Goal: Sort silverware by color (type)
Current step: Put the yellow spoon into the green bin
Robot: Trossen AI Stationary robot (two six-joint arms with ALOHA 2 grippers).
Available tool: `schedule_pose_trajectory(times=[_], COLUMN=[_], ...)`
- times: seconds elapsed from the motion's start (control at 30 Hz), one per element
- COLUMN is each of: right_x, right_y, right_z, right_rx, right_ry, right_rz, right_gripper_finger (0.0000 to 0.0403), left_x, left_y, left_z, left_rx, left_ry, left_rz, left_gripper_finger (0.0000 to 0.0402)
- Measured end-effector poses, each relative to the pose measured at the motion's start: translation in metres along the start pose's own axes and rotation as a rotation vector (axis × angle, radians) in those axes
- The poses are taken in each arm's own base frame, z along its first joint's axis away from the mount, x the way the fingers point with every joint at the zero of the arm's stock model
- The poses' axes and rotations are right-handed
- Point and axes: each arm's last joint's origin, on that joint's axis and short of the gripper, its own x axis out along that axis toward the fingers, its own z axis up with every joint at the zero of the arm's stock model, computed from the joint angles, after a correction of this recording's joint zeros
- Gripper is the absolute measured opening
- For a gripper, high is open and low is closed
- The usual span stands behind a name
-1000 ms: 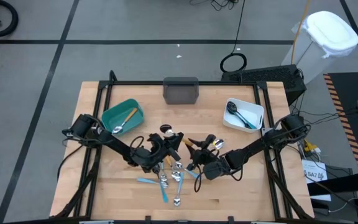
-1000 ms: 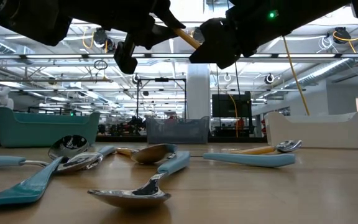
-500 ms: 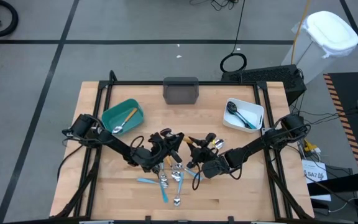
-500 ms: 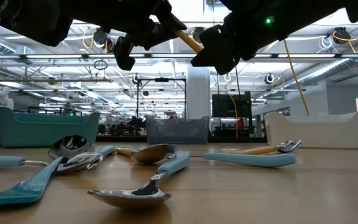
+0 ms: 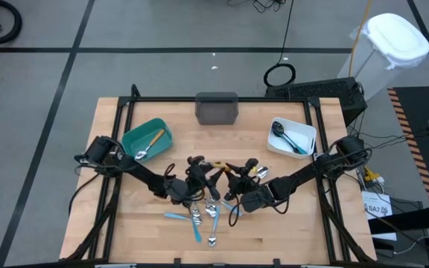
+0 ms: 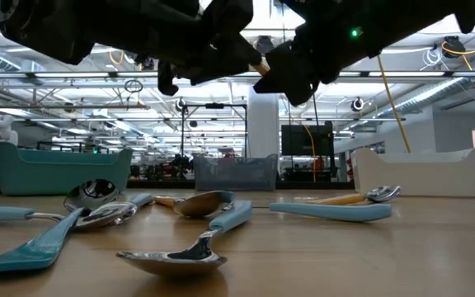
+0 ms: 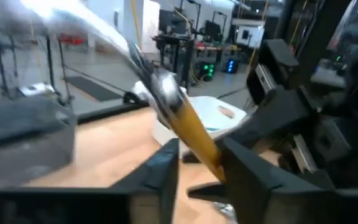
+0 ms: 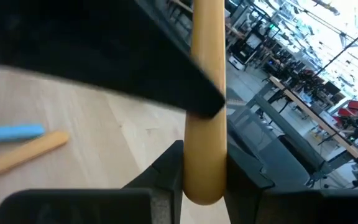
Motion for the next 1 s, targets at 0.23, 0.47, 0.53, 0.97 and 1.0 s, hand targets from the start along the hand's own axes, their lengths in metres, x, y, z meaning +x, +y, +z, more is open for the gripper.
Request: schedule_pose_trajectory(times=[0.23,0.47,0.53,0.97,1.0], right_x=[0.003,0.003,0.004,0.032,0.037], right_y=[-0.002,-0.016,-0.023,-0.057,-0.06], right_z=[-0.002,0.012,0.017,0.021,0.02], right_rx=[-0.019,-0.05,-0.051,0.006,0.027], right_ry=[0.014,-0.018,-0.019,0.011,0.014], right_rz=[-0.011,-0.032,-0.044,0.095,0.124], right_gripper_finger=[0.0074,0.0074,0.0074,0.0074,0.0074], left_x=[0.001,-0.011,-0.014,-0.055,-0.061], left_y=[0.002,0.004,0.007,0.028,0.028], left_z=[0.007,0.041,0.051,0.11,0.114], left_rx=[0.017,0.049,0.06,0.243,0.258], left_ry=[-0.014,0.025,0.057,0.187,0.185], left_rz=[0.024,0.018,-0.004,-0.187,-0.208], left_gripper_finger=[0.025,0.0268,0.0269,0.0269,0.0269])
